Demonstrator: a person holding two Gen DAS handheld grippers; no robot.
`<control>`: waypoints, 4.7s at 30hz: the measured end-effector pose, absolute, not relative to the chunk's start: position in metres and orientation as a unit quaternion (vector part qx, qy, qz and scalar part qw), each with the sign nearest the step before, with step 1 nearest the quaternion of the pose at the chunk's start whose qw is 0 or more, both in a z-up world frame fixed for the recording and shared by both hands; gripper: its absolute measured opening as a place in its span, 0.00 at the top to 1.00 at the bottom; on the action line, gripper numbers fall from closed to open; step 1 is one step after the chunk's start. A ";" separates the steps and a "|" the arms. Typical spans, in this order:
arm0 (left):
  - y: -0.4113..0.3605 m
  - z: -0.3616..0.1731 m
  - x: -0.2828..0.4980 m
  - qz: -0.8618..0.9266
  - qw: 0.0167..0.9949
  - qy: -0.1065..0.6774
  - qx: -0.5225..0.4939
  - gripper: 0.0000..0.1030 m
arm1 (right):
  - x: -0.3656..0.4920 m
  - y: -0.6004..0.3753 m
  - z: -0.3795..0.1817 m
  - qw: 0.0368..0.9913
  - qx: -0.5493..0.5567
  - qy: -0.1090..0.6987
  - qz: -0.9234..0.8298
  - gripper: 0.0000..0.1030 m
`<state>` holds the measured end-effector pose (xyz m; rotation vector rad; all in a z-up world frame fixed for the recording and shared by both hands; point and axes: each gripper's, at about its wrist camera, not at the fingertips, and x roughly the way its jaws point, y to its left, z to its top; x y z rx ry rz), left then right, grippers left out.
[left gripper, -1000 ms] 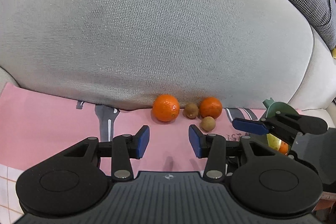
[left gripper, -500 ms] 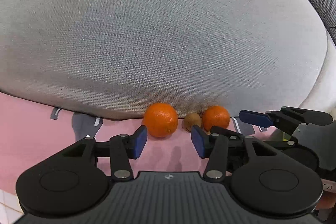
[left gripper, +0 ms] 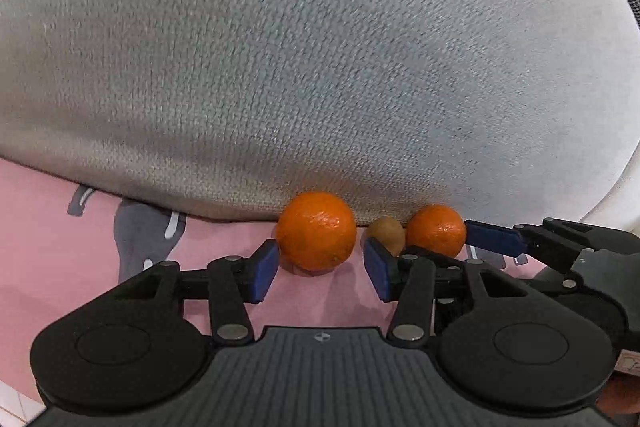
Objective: Organize fruits
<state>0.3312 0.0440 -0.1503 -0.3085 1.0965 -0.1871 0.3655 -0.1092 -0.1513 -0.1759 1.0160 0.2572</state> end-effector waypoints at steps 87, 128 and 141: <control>0.011 -0.161 0.359 -0.108 0.852 0.498 -0.118 0.51 | 0.330 -0.159 -0.110 0.889 -0.056 0.433 0.140 0.62; -0.076 -0.023 0.234 -0.202 0.880 0.427 -0.056 0.52 | 0.190 -0.245 -0.032 0.918 0.000 0.380 0.111 0.62; -0.121 -0.027 0.234 -0.229 0.866 0.443 -0.036 0.52 | 0.177 -0.288 -0.037 0.923 0.010 0.373 0.096 0.62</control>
